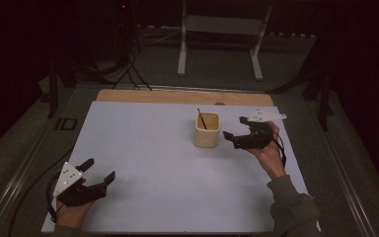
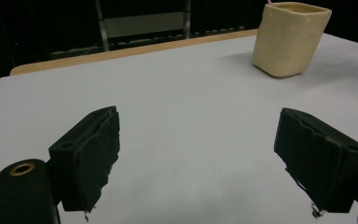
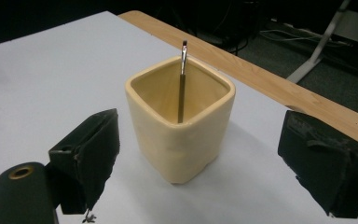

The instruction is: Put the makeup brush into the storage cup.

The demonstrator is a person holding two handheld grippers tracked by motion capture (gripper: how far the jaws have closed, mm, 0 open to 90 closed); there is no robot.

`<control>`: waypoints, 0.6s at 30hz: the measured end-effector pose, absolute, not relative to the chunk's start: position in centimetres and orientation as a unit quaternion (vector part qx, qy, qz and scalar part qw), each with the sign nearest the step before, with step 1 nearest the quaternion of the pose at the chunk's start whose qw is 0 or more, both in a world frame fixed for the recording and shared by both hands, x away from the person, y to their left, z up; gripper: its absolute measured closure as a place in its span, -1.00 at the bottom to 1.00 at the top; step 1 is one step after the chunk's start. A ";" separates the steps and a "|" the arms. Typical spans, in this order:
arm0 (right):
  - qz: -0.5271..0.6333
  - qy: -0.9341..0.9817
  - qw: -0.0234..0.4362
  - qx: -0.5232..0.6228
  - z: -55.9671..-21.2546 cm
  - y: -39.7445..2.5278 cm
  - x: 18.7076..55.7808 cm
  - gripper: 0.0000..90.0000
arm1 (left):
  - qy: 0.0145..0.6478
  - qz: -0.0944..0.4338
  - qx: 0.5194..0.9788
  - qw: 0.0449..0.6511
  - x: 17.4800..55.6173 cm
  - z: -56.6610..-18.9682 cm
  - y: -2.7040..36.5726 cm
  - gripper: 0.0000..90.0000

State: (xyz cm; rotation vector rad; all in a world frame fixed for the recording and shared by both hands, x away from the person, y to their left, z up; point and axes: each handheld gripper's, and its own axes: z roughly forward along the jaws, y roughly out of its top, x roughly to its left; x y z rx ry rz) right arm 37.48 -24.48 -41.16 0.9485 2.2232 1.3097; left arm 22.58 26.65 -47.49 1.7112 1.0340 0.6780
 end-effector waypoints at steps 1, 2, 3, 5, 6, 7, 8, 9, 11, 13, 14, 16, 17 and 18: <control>0.468 0.792 0.196 0.339 -41.2 -24.6 37.4 -0.72 | 0.426 0.279 0.705 0.493 22.6 -47.5 26.7 -0.66; 0.470 0.791 0.197 0.338 -41.2 -24.7 37.3 -0.72 | 0.426 0.279 0.705 0.493 22.6 -47.5 26.7 -0.66; 0.471 0.790 0.197 0.338 -41.2 -24.7 37.2 -0.72 | 0.426 0.280 0.705 0.493 22.6 -47.5 26.6 -0.66; 0.474 0.789 0.197 0.338 -41.3 -24.8 37.0 -0.72 | 0.426 0.280 0.705 0.493 22.6 -47.5 26.6 -0.66; 0.475 0.788 0.197 0.338 -41.3 -24.9 36.8 -0.72 | 0.426 0.280 0.705 0.493 22.6 -47.5 26.6 -0.66; 0.476 0.788 0.198 0.338 -41.4 -24.9 36.8 -0.72 | 0.426 0.280 0.705 0.493 22.6 -47.5 26.6 -0.66; 0.477 0.787 0.198 0.338 -41.5 -24.9 36.7 -0.72 | 0.426 0.280 0.705 0.493 22.6 -47.5 26.6 -0.66; 0.478 0.786 0.197 0.338 -41.5 -25.0 36.6 -0.72 | 0.427 0.280 0.705 0.493 22.6 -47.5 26.6 -0.66; 0.480 0.785 0.197 0.338 -41.7 -25.0 36.5 -0.73 | 0.427 0.280 0.705 0.493 22.6 -47.5 26.6 -0.66; 0.482 0.784 0.196 0.338 -41.8 -25.1 36.3 -0.73 | 0.427 0.280 0.705 0.493 22.6 -47.5 26.6 -0.66; 0.483 0.783 0.196 0.339 -41.8 -25.1 36.2 -0.73 | 0.427 0.279 0.705 0.493 22.6 -47.5 26.6 -0.66; 0.487 0.781 0.197 0.338 -42.0 -25.2 36.0 -0.73 | 0.427 0.279 0.705 0.493 22.6 -47.5 26.6 -0.66; 0.489 0.779 0.196 0.339 -42.0 -25.3 35.9 -0.73 | 0.427 0.279 0.705 0.493 22.6 -47.5 26.6 -0.66; 0.491 0.778 0.196 0.340 -42.1 -25.4 35.7 -0.73 | 0.427 0.279 0.705 0.493 22.6 -47.5 26.6 -0.66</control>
